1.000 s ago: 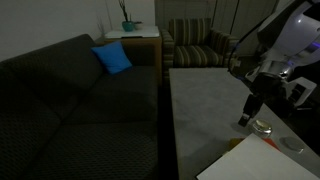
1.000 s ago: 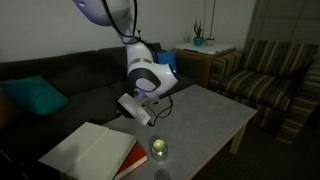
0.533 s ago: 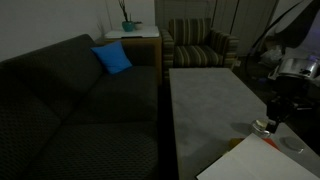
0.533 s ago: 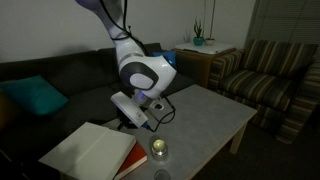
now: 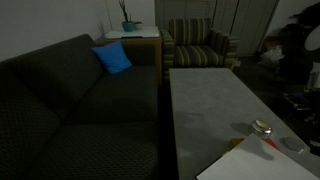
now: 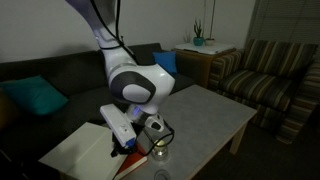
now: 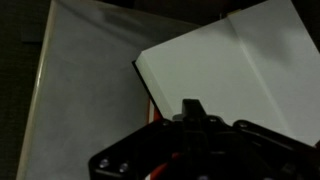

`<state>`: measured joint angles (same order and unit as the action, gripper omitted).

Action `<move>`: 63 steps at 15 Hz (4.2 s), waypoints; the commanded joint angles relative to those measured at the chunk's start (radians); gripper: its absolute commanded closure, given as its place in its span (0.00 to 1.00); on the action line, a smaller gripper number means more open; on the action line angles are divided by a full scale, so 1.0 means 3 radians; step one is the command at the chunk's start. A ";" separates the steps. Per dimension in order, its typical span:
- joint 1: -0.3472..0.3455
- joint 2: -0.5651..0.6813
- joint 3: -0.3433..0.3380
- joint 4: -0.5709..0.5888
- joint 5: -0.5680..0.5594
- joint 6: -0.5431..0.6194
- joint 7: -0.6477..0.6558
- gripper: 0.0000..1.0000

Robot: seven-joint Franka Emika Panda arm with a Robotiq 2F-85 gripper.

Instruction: Place the lid of the silver container on the table, open the black book, then close the container

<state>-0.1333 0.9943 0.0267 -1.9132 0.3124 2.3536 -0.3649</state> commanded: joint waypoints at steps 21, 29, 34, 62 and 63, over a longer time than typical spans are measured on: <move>-0.0189 0.0360 -0.0156 0.0426 -0.0541 0.0229 0.0628 0.99; -0.0248 0.0412 -0.0124 0.0501 -0.0533 0.0230 0.0587 0.99; -0.0242 0.0407 -0.0131 0.0496 -0.0537 0.0235 0.0594 1.00; -0.0247 0.0804 -0.0174 0.0870 -0.1118 0.1187 0.0769 1.00; -0.0259 0.0836 -0.0154 0.0895 -0.1118 0.1173 0.0762 1.00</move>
<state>-0.1765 1.2078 -0.0508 -1.6753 -0.0348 2.6879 -0.1005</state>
